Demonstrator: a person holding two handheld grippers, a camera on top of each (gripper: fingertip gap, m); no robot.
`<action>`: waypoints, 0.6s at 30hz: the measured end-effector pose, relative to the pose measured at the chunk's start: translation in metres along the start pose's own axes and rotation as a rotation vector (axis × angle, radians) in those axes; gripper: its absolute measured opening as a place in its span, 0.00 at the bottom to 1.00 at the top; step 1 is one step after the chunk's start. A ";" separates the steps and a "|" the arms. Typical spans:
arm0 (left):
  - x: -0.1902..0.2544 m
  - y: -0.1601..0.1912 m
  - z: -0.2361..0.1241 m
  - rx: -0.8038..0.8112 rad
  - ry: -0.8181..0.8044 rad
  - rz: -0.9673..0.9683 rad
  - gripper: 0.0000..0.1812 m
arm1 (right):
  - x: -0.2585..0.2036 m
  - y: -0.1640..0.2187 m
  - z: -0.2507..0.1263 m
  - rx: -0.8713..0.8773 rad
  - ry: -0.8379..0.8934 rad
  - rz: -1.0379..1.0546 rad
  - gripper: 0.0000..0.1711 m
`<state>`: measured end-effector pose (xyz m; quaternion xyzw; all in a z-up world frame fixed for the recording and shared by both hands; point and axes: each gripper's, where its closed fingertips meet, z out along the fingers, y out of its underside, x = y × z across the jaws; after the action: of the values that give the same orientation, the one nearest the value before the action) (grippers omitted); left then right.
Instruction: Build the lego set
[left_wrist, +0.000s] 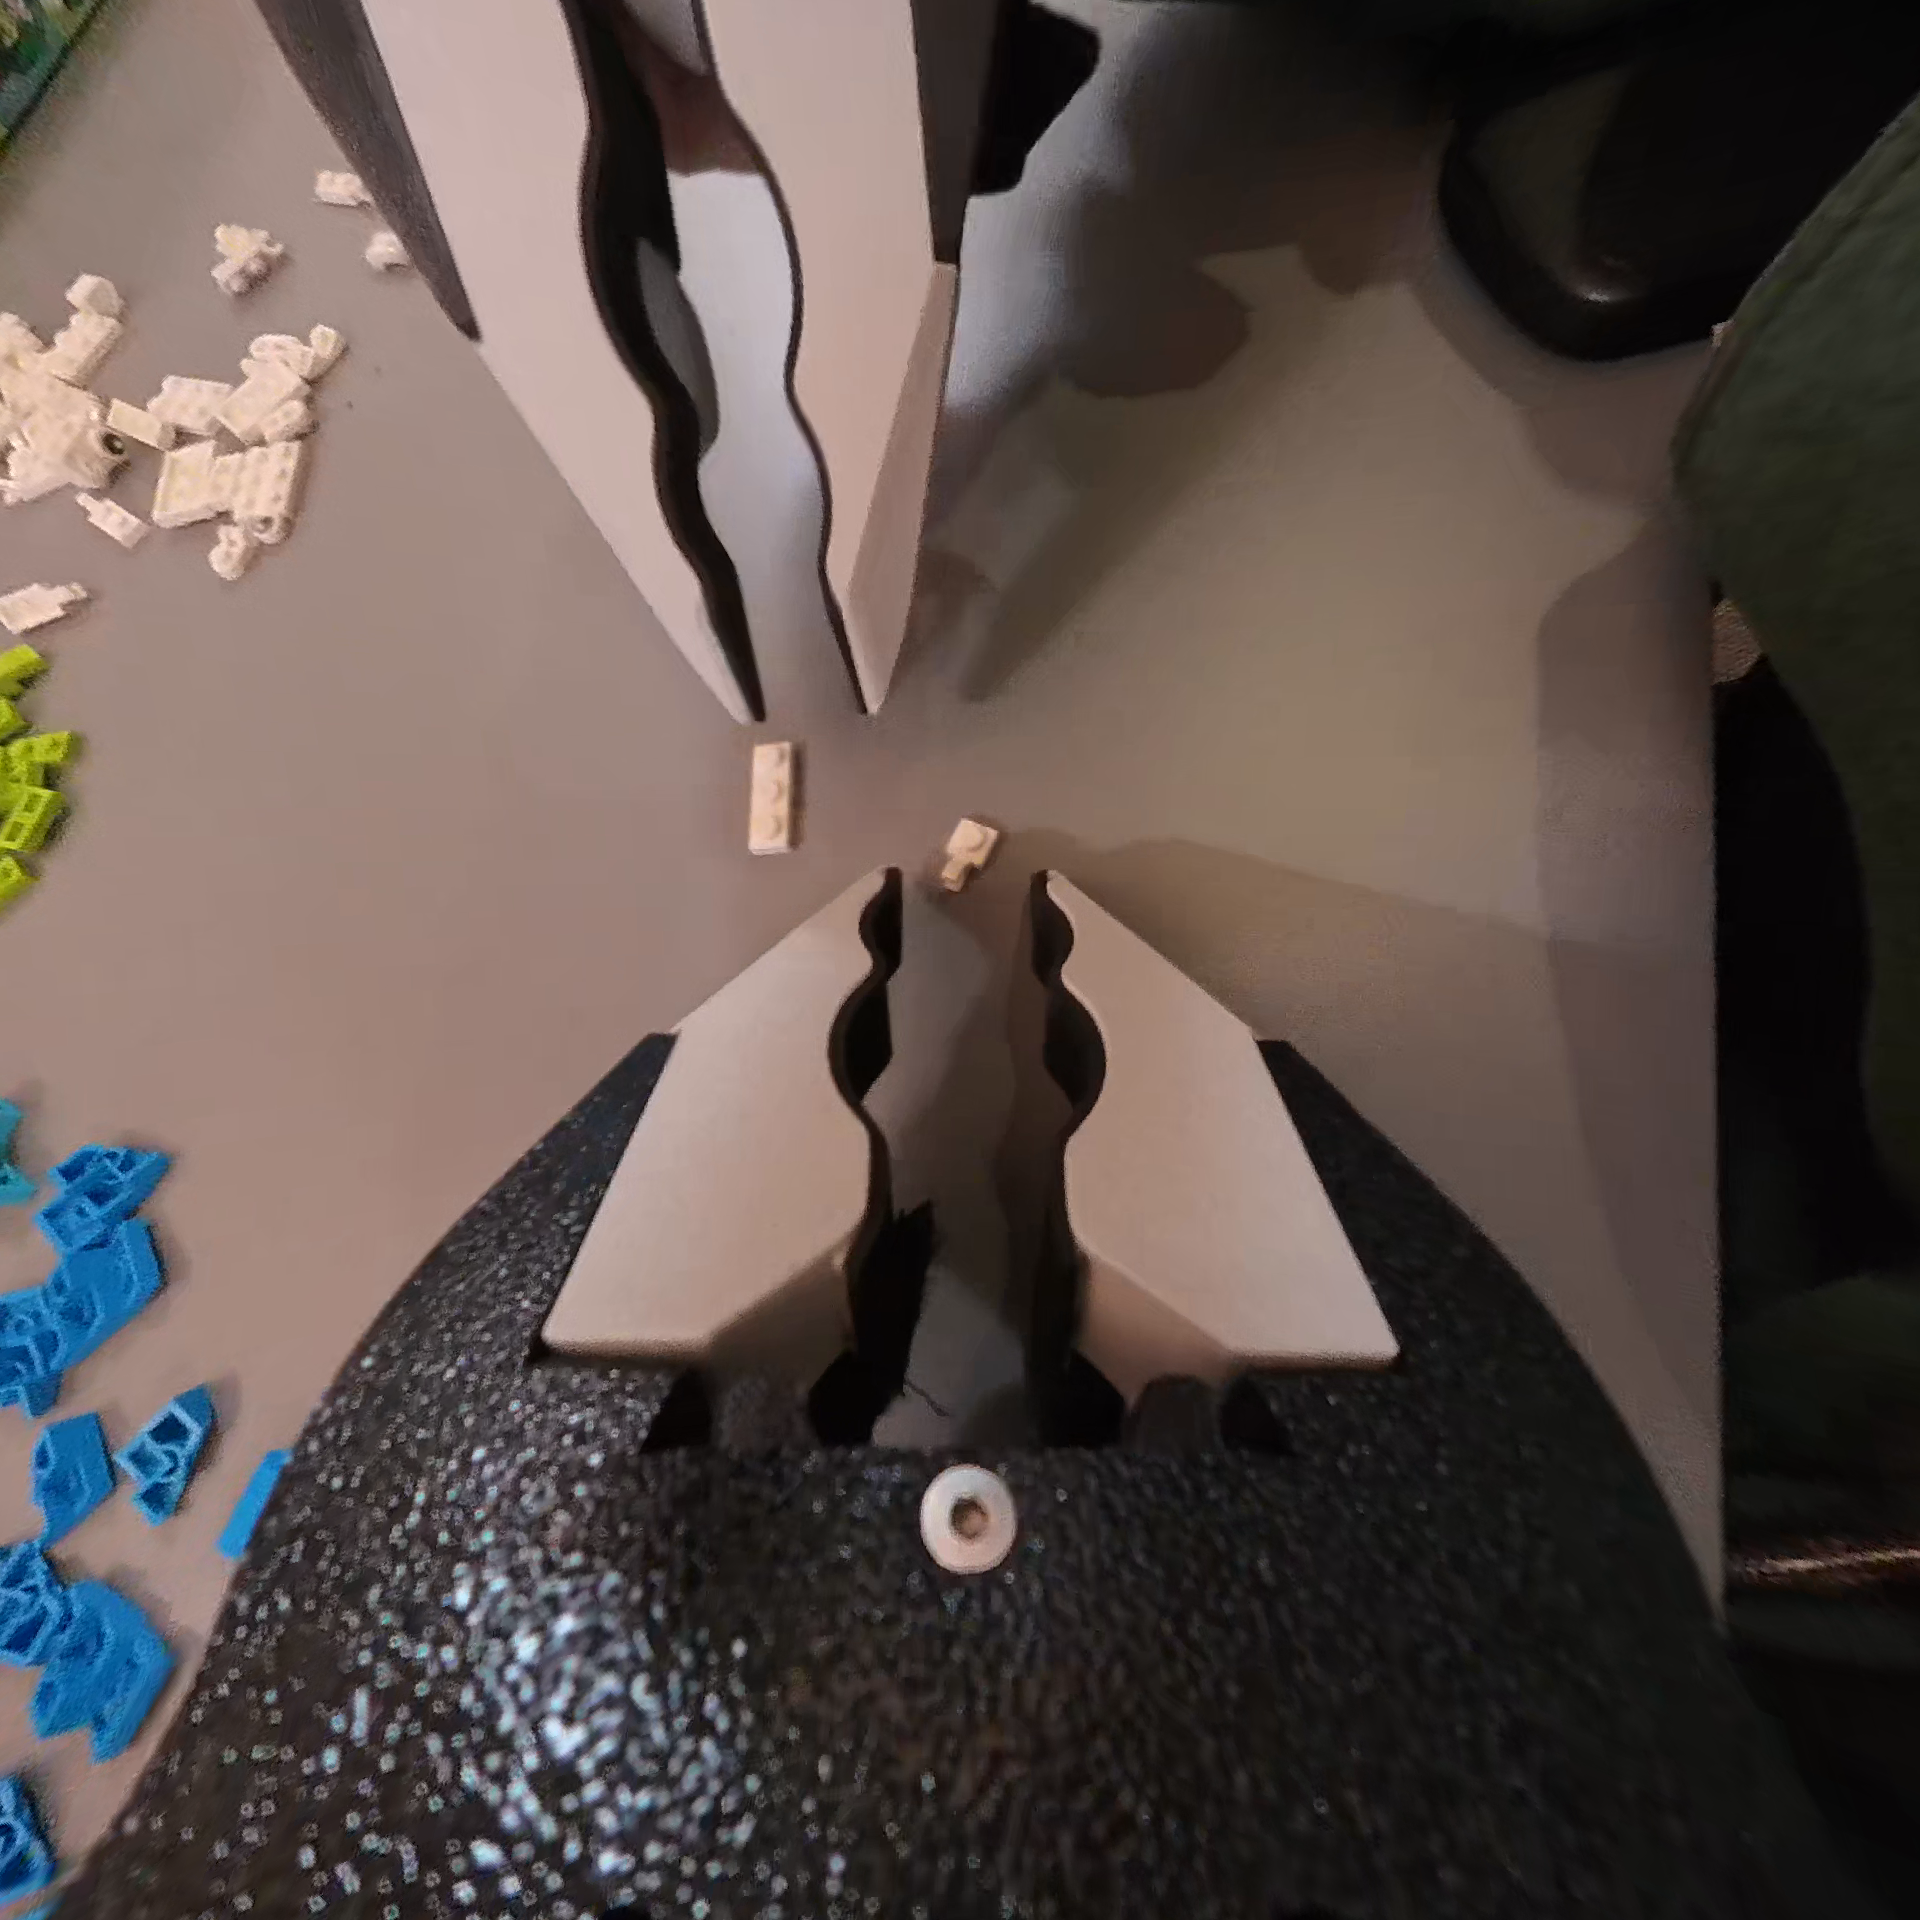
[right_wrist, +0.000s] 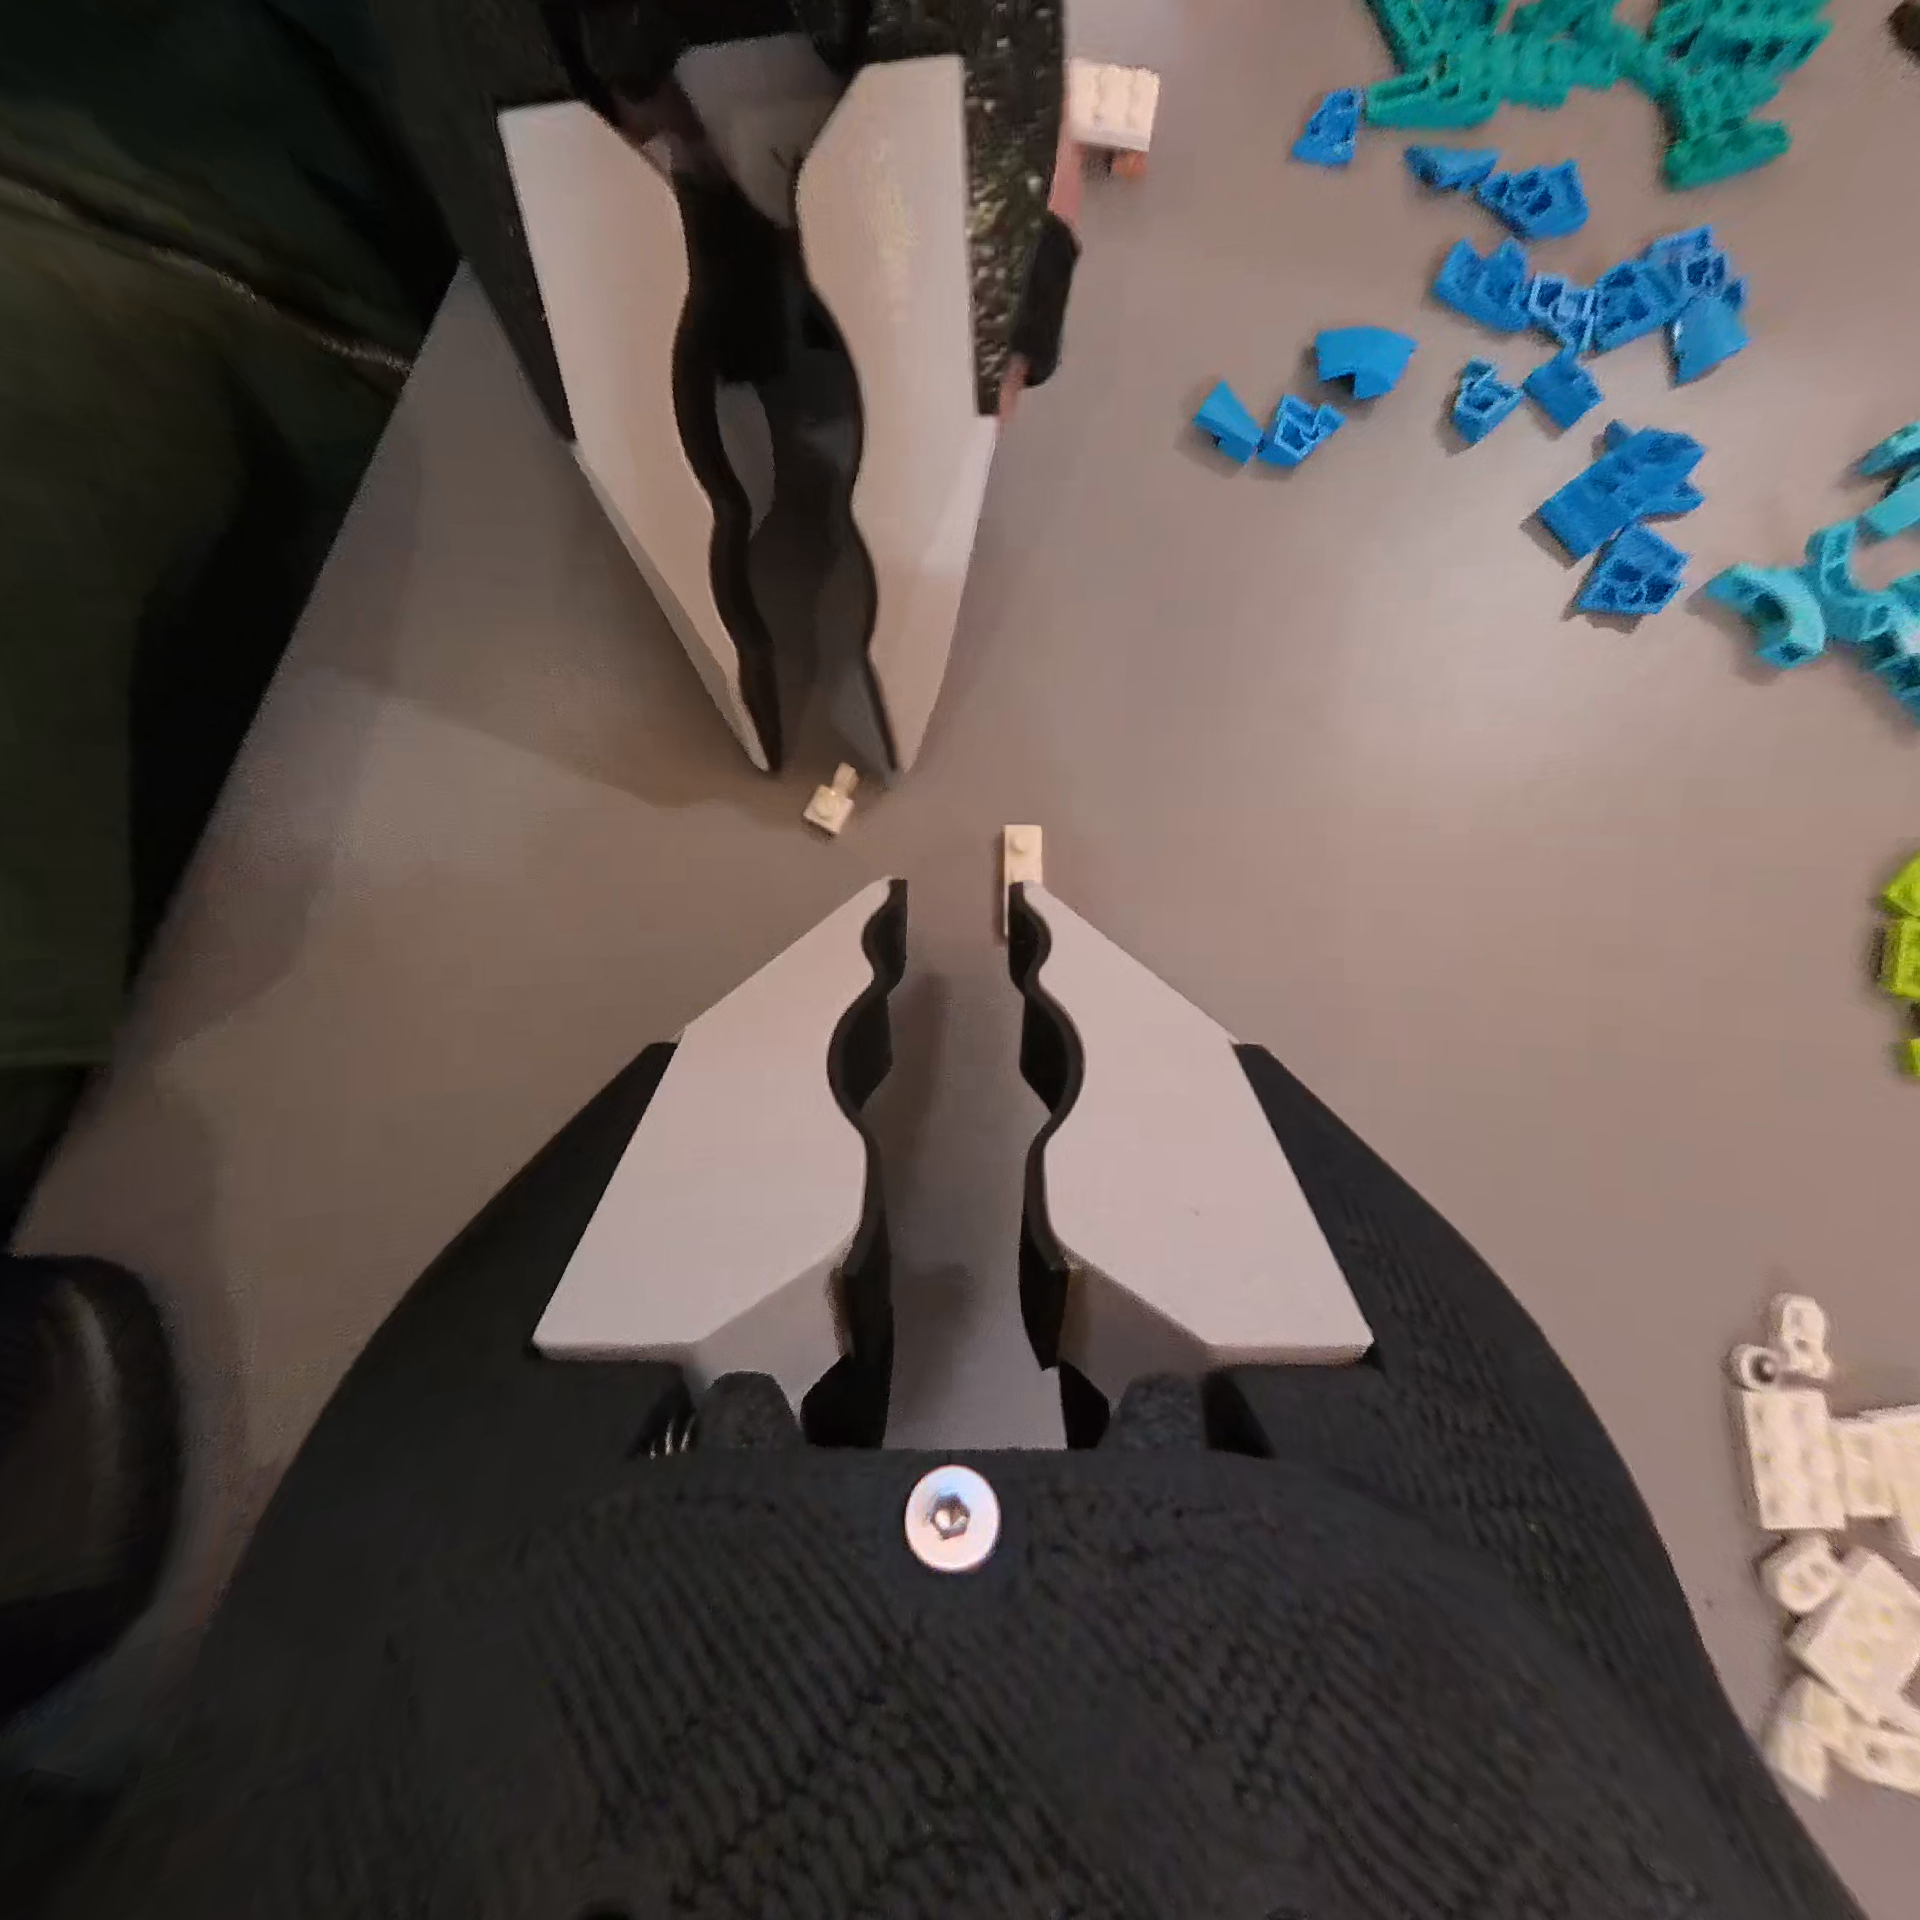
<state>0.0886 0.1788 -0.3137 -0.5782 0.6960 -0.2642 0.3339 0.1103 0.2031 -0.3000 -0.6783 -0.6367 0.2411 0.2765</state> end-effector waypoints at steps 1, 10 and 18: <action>-0.003 0.000 0.000 0.000 -0.005 0.001 0.14 | 0.001 0.001 -0.001 0.020 -0.007 -0.027 0.11; 0.000 0.000 0.002 0.017 0.120 -0.015 0.06 | 0.006 0.002 0.006 0.152 -0.041 -0.015 0.16; 0.001 -0.002 0.005 0.018 0.130 0.010 0.01 | 0.007 0.007 0.015 0.121 -0.021 -0.020 0.13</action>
<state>0.0933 0.1774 -0.3156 -0.5532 0.7168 -0.3056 0.2947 0.1056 0.2104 -0.3157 -0.6512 -0.6307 0.2834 0.3128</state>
